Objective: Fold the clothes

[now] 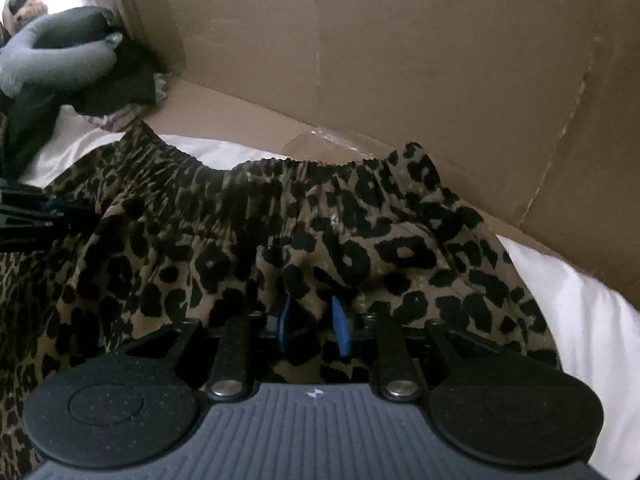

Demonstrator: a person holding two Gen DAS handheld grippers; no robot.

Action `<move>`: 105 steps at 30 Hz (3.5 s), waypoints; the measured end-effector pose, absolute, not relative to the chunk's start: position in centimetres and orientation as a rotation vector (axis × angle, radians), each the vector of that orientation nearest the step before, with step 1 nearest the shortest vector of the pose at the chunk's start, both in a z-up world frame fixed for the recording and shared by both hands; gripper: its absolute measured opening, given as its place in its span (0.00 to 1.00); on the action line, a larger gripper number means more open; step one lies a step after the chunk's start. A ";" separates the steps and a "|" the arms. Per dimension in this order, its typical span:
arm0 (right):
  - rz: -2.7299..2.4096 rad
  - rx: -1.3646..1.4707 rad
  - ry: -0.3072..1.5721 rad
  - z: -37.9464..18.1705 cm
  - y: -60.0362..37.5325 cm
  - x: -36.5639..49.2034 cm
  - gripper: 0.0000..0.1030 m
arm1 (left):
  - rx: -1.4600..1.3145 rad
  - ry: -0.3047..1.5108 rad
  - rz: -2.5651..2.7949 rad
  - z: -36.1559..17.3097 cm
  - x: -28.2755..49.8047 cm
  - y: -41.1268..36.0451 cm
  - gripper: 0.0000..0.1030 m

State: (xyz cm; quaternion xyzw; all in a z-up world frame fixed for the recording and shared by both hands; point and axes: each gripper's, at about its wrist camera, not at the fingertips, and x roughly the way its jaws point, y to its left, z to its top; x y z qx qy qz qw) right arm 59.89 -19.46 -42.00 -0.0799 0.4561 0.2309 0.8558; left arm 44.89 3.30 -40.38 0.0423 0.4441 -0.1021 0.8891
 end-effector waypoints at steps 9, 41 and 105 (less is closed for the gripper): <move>0.488 -0.186 0.980 -41.2 -19.6 57.5 0.43 | 0.060 0.950 -0.228 -39.7 42.7 3.0 0.54; 0.437 -0.122 1.001 -38.1 -21.2 41.8 0.75 | 0.095 1.093 -0.113 -35.5 28.4 9.9 0.68; 0.439 0.049 1.003 -33.1 -23.9 31.4 0.75 | -0.160 1.058 0.190 -34.4 21.5 20.3 0.58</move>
